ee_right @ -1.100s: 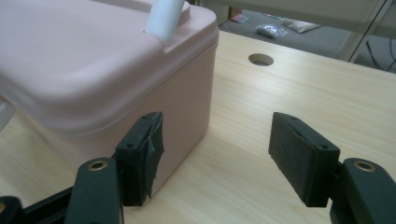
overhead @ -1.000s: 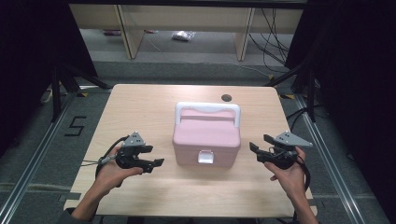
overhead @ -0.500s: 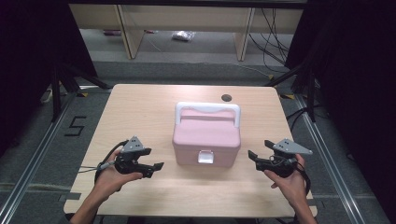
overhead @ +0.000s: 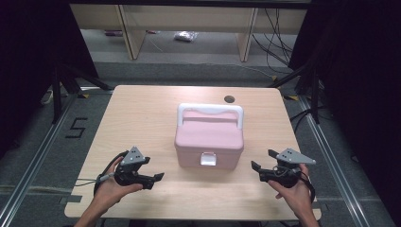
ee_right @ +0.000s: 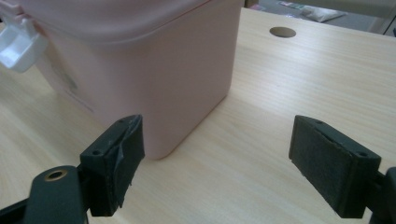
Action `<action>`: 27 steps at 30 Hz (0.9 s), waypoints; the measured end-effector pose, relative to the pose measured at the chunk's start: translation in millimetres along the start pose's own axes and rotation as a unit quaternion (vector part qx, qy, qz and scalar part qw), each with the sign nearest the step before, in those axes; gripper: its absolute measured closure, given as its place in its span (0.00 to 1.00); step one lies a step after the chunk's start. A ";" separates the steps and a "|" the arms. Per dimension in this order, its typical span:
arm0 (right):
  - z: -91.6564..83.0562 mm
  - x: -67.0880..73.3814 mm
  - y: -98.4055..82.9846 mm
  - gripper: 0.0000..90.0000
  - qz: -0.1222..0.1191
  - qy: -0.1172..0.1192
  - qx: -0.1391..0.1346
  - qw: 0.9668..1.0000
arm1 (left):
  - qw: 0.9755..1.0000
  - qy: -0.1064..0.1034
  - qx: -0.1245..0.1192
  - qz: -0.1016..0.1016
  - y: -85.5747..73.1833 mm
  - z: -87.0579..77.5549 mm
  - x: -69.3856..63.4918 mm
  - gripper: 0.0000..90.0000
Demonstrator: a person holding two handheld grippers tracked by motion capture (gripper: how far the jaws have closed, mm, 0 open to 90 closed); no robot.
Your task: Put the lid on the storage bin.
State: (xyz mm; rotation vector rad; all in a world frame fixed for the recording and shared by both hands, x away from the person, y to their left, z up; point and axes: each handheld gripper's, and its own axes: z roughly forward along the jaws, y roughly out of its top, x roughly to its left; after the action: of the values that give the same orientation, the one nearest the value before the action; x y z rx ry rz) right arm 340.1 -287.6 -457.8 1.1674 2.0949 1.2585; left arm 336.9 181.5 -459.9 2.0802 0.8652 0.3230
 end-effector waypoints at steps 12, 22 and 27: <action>-1.9 7.4 -11.1 0.21 -0.026 0.009 0.021 0.999 | 1.000 0.011 0.012 0.003 -16.6 -3.1 -8.5 0.21; -11.1 14.3 -29.4 0.21 -0.011 0.021 0.057 0.998 | 0.999 0.021 0.026 0.011 -27.4 -5.0 -16.7 0.21; -14.5 16.3 -35.0 0.21 -0.024 0.023 0.061 0.998 | 0.999 0.024 0.033 0.015 -30.9 -5.8 -18.5 0.21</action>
State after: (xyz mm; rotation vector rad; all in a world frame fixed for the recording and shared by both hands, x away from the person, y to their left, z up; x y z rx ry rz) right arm 305.4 -289.5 -480.0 1.1421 2.2465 1.1611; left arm 306.1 185.1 -479.1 2.1561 0.8856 0.3665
